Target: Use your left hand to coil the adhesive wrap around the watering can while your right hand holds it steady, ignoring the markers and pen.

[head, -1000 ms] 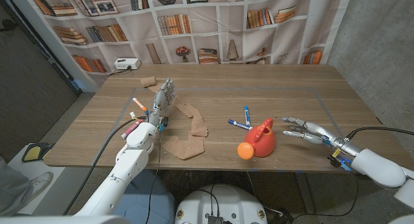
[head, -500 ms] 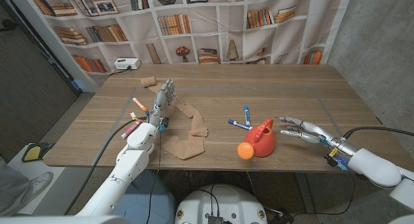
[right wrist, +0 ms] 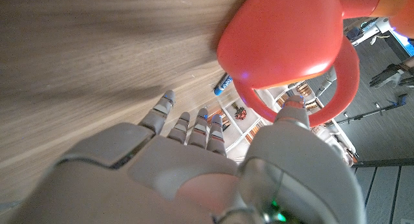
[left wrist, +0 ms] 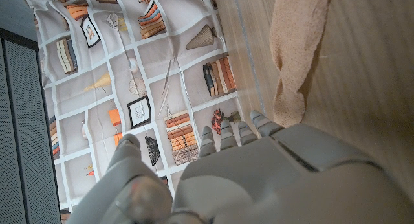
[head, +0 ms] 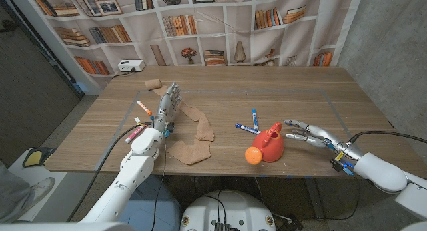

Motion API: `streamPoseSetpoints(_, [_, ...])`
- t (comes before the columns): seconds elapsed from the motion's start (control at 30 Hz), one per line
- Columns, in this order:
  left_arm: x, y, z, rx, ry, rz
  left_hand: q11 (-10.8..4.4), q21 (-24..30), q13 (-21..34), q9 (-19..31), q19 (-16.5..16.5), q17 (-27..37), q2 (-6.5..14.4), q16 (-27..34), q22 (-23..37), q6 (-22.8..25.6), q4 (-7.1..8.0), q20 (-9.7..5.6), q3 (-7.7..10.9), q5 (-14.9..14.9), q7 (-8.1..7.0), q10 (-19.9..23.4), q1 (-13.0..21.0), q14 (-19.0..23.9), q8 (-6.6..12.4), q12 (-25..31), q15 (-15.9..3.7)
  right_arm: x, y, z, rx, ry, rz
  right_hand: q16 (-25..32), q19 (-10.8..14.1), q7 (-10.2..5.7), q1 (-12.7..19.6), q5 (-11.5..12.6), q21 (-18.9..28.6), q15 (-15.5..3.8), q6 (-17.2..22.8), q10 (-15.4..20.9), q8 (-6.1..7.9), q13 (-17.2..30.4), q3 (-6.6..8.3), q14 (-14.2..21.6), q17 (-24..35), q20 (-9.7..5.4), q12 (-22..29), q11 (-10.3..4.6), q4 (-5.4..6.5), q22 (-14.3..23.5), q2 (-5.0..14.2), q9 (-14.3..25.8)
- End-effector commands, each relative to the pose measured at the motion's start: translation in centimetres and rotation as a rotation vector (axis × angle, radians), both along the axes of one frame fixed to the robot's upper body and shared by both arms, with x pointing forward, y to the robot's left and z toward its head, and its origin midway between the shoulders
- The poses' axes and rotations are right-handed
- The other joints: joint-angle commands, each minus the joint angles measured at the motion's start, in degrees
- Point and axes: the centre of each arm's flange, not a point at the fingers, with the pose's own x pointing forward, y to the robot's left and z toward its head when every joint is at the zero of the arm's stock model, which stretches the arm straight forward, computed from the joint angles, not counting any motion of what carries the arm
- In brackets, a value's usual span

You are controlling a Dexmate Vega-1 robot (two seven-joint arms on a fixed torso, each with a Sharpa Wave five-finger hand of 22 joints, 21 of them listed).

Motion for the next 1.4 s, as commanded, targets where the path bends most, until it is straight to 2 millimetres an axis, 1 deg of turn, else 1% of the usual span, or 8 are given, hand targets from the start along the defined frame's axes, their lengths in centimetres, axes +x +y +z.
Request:
streamPoseSetpoints(0.03, [0.3,-0.1,-0.1,-0.006,0.004,-0.004,0.28,0.24,0.33,0.29,-0.42,0.10,0.23,-0.02,0.12,0.36,-0.21,0.25,0.19,0.06,-0.06,0.19,-0.12,-0.11,0.11,0.18,0.19,0.3,0.8,0.0,0.012,0.007,0.021,-0.04,0.33,0.10,0.57,0.31,-0.19,-3.87,0.35,0.40,0.07,0.01,0.36,0.03,0.12,-0.12,0.11,-0.08,-0.04,0.12,0.22,0.26])
streamPoseSetpoints(0.27, [0.4,-0.2,-0.1,-0.004,0.006,-0.005,0.30,0.25,0.34,0.29,-0.41,0.10,0.24,-0.02,0.12,0.49,-0.21,0.22,0.18,0.06,0.01,0.29,-0.14,-0.12,0.16,0.21,0.19,0.6,1.3,-0.3,0.034,0.008,0.027,-0.05,0.27,0.11,0.61,0.30,-0.21,-3.88,0.38,0.39,0.05,0.01,0.47,0.01,0.14,-0.13,0.08,-0.18,0.02,0.13,0.39,0.26])
streamPoseSetpoints(0.57, [0.4,-0.3,0.1,0.001,0.000,-0.008,0.33,0.25,0.34,0.29,-0.44,0.10,0.25,0.01,0.12,0.62,-0.21,0.25,0.16,0.07,-0.04,0.44,-0.17,-0.05,0.19,0.25,0.16,0.9,1.3,-0.3,0.069,0.006,0.036,-0.01,0.27,-0.21,1.07,0.33,-0.21,-4.05,0.45,0.55,0.04,0.01,0.79,0.12,0.14,-0.20,0.10,-0.43,-0.08,0.14,0.71,0.26])
streamPoseSetpoints(0.63, [0.4,-0.4,0.2,0.003,-0.002,-0.009,0.27,0.25,0.34,0.29,-0.44,0.10,0.25,-0.01,0.12,0.62,-0.21,0.24,0.16,0.07,-0.02,0.48,-0.17,-0.09,0.18,0.26,0.20,0.9,1.4,-0.3,0.076,0.008,0.042,0.14,0.98,-0.28,1.41,0.35,0.06,-4.20,0.44,0.56,0.02,0.01,1.01,0.55,0.14,-0.53,0.09,-0.44,-0.18,0.15,0.88,0.26])
streamPoseSetpoints(0.73, [0.4,-0.5,0.3,0.002,-0.004,-0.011,0.30,0.25,0.34,0.30,-0.45,0.10,0.25,0.01,0.12,0.64,-0.21,0.27,0.15,0.07,-0.03,0.52,-0.19,-0.06,0.18,0.27,0.15,1.0,1.6,-0.3,0.082,0.009,0.049,0.22,1.35,-0.31,1.60,0.34,0.18,-4.27,0.46,0.64,0.01,0.02,1.11,0.80,0.13,-0.71,0.10,-0.46,-0.23,0.16,0.93,0.27])
streamPoseSetpoints(1.17, [0.1,-0.6,0.3,-0.002,-0.010,-0.012,0.18,0.25,0.35,0.30,-0.47,0.10,0.27,-0.03,0.12,0.67,-0.21,0.25,0.12,0.07,0.02,0.54,-0.24,-0.14,0.17,0.26,0.18,1.1,2.0,-0.6,0.100,0.004,0.053,0.36,1.54,-0.59,2.06,0.30,0.17,-4.44,0.82,0.99,0.13,0.05,1.35,1.33,0.13,-0.70,0.21,-0.49,-0.36,0.17,0.97,0.29])
streamPoseSetpoints(1.4, [-0.1,-0.7,0.3,-0.006,-0.015,-0.015,0.34,0.30,0.35,0.30,-0.36,0.11,0.36,-0.01,0.12,0.72,-0.16,0.08,0.13,0.09,0.06,0.52,-0.29,-0.10,0.17,0.24,0.27,1.0,2.2,-0.5,0.107,-0.005,0.053,0.35,1.63,-0.83,2.06,0.25,0.16,-4.48,0.48,0.85,-0.02,0.06,1.32,1.37,0.16,-0.72,0.13,-0.65,-0.32,0.18,0.85,0.30])
